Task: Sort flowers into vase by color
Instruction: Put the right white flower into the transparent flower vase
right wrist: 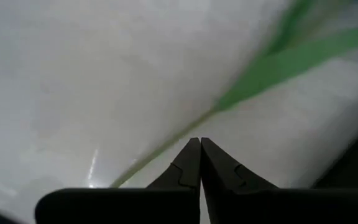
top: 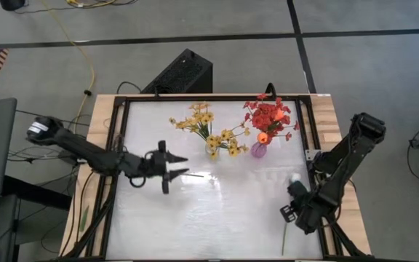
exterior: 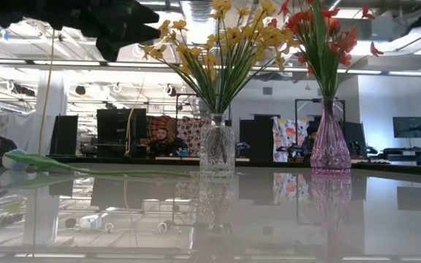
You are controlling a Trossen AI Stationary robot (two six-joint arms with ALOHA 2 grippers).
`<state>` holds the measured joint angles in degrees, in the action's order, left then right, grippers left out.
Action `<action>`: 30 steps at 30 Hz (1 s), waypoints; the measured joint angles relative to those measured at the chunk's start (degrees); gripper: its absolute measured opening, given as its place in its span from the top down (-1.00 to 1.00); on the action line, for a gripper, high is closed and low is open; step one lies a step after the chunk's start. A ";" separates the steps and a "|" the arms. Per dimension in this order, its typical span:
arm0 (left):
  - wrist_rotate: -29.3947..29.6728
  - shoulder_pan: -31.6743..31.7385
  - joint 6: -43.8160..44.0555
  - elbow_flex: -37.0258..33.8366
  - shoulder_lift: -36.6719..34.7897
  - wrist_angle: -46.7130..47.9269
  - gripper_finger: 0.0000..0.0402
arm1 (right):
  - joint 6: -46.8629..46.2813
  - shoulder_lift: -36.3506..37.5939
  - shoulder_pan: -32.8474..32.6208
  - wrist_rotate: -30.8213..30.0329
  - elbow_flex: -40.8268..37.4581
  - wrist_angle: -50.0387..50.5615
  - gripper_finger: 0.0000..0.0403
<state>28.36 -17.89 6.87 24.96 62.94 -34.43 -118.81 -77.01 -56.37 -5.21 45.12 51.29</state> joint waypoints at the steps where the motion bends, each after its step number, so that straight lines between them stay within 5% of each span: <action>1: 0.14 -0.74 -1.36 -0.23 1.74 -2.21 0.19 | -1.52 -0.07 0.24 0.74 -0.01 1.09 0.81; 10: 0.48 -0.33 -4.15 1.40 12.75 -4.54 0.19 | -7.19 -0.84 0.25 2.75 -2.12 2.31 0.47; 20: -1.46 3.43 -4.15 2.37 15.03 -5.01 0.19 | -7.65 -4.32 0.37 2.46 -2.11 -1.51 -0.12; 26: -2.60 4.46 -4.06 2.39 14.99 -6.25 0.19 | -7.31 -9.07 0.98 0.38 -2.19 -3.40 -0.11; 30: -2.58 4.51 -3.17 2.39 14.99 -6.26 0.19 | -4.70 -10.32 1.96 -0.68 -2.08 -6.01 0.12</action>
<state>25.78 -13.39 3.70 27.35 77.93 -40.69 -123.51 -87.33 -54.41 -5.88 43.05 45.28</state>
